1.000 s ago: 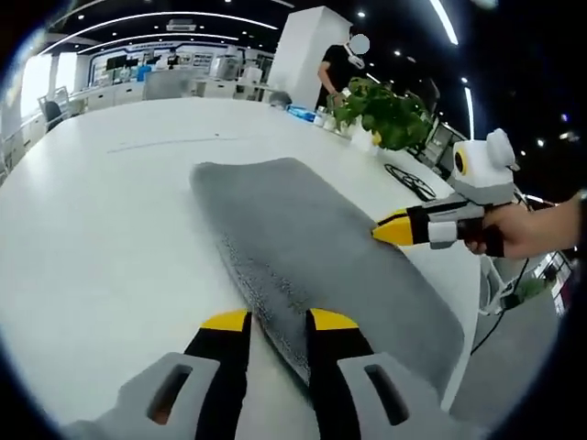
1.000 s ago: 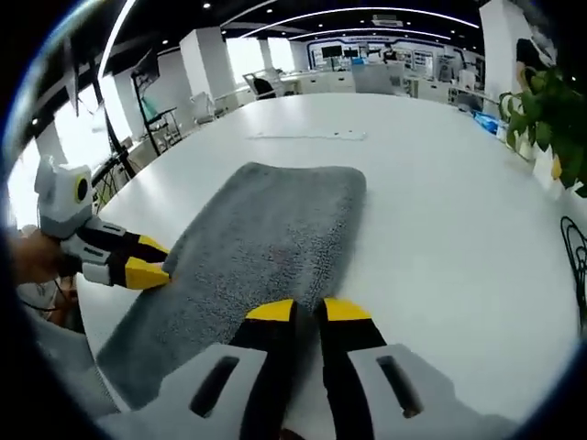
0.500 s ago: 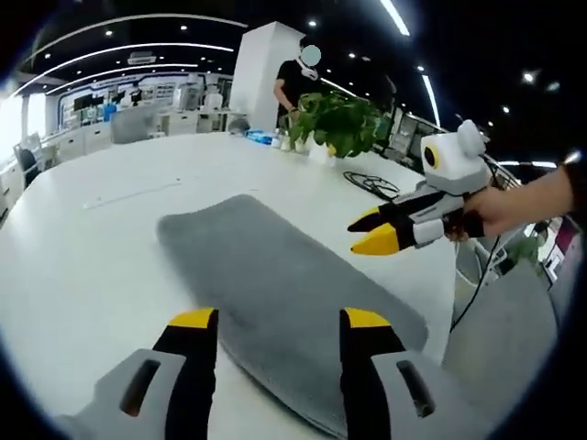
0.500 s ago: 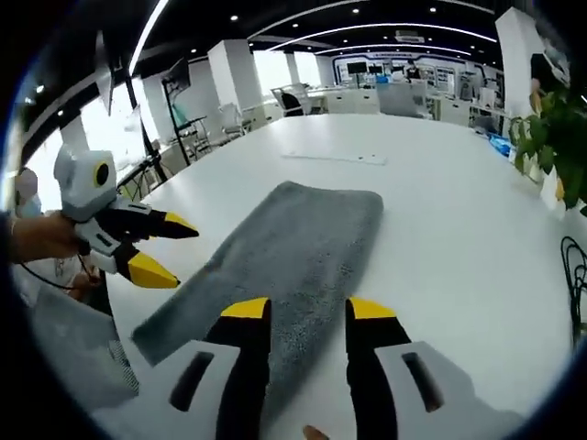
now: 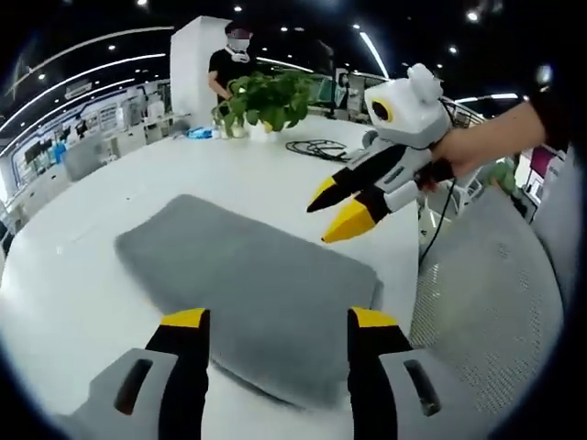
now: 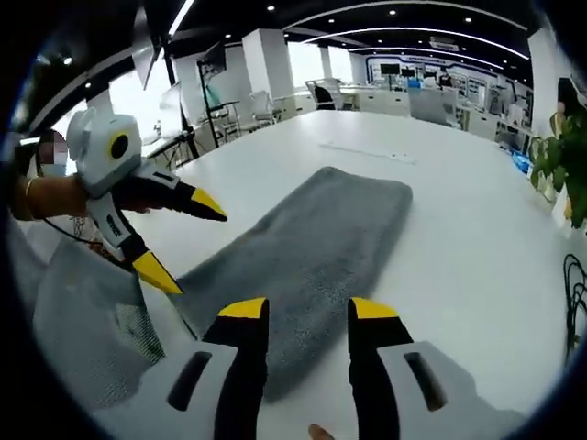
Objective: Fold the towel on the table until its edges align and the towel forms a compact rectangular stack.
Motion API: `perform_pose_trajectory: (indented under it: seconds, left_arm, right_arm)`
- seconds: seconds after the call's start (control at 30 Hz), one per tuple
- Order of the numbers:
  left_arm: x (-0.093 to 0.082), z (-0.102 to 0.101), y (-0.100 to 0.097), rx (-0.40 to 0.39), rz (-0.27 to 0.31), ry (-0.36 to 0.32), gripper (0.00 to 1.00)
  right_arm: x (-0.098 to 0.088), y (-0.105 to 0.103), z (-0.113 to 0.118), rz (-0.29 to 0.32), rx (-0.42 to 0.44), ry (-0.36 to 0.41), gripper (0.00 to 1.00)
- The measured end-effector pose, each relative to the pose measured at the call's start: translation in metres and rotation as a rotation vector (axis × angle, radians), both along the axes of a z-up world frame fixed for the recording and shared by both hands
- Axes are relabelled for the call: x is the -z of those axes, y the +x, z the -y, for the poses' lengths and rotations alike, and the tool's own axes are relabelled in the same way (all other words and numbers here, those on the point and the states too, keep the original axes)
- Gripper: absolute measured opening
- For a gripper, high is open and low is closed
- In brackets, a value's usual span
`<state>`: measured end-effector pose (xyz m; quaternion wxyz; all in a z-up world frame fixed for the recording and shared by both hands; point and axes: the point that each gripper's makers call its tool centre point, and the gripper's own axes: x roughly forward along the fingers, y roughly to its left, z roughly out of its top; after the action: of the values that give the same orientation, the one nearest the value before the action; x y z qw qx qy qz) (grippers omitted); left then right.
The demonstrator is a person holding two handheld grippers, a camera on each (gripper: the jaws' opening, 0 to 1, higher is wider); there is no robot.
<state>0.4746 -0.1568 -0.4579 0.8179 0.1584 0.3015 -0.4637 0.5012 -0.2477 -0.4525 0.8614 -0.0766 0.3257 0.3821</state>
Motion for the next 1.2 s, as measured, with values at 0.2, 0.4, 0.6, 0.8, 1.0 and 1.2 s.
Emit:
perform_pose_trajectory:
  seconds: [0.2, 0.4, 0.6, 0.8, 1.0, 1.2]
  left_arm:
    - [0.018, 0.012, -0.021, 0.086, -0.017, 0.058, 0.61]
    - [0.026, 0.025, -0.033, 0.118, -0.022, 0.071, 0.54]
    - [0.037, 0.034, -0.049, 0.227, -0.028, 0.133, 0.41]
    - [0.054, 0.034, -0.051, 0.280, -0.001, 0.199, 0.40]
    - [0.060, 0.033, -0.046, 0.279, 0.031, 0.230, 0.36]
    - [0.056, 0.030, -0.041, 0.250, 0.050, 0.222, 0.27]
  right_arm:
    - [0.007, -0.026, -0.006, -0.005, -0.071, -0.040, 0.33]
    - [0.019, -0.045, -0.006, -0.013, -0.112, -0.080, 0.32]
    - [0.034, -0.058, 0.000, -0.013, -0.170, -0.148, 0.30]
    - [0.046, -0.073, 0.000, 0.005, -0.263, -0.235, 0.29]
    - [0.055, -0.076, -0.001, 0.005, -0.276, -0.253, 0.29]
    - [0.062, -0.080, -0.002, -0.005, -0.291, -0.275, 0.29]
